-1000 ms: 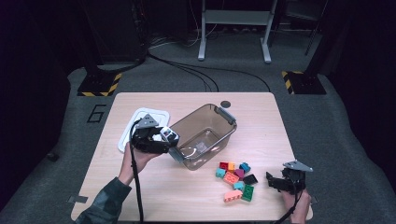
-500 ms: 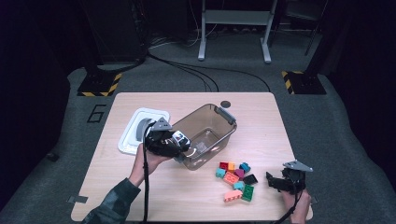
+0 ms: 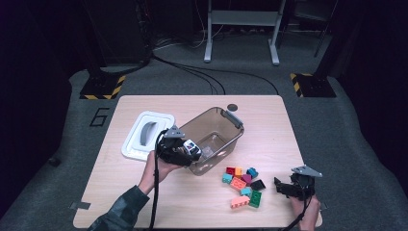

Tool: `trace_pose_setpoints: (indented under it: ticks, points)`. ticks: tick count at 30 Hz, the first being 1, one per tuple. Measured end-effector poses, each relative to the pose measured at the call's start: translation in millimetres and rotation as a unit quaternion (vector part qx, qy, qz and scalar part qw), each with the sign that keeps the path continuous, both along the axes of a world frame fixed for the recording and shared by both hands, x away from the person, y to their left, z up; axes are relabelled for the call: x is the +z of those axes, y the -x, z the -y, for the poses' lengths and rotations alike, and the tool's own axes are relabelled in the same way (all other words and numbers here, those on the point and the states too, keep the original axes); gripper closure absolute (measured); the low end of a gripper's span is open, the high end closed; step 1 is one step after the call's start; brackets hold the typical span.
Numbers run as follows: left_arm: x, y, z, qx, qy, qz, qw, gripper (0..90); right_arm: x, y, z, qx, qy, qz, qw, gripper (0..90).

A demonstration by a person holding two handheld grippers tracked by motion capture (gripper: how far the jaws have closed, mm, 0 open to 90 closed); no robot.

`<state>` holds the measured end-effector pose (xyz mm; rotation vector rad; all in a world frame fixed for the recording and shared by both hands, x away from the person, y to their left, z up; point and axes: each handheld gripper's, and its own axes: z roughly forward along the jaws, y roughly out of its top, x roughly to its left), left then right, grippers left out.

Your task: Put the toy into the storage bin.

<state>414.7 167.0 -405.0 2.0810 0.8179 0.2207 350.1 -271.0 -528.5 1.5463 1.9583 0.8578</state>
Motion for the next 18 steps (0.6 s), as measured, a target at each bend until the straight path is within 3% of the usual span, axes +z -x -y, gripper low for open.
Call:
trace_pose_setpoints:
  ticks: [9,10,12,17,18]
  points:
    - [-2.6,2.4,3.2,-0.003,-0.007,-0.003,1.0,26.5,0.0,0.0,0.0,0.0,0.0,0.0,1.0,9.3]
    - [-2.6,2.4,3.2,-0.003,-0.007,-0.003,1.0,36.8,0.0,0.0,0.0,0.0,0.0,0.0,1.0,9.3]
    - [-2.4,2.5,3.6,-0.007,-0.008,-0.007,0.9999,44.3,0.0,0.0,0.0,0.0,0.0,0.0,1.0,9.2]
    - [-0.4,4.0,1.7,-0.002,-0.009,0.002,1.0,39.5,0.1,0.1,0.0,0.0,0.0,0.0,1.0,9.6]
    - [0.3,4.3,0.5,-0.002,-0.009,0.005,0.9999,34.8,0.1,0.1,-0.1,0.0,-0.001,0.0,1.0,9.6]
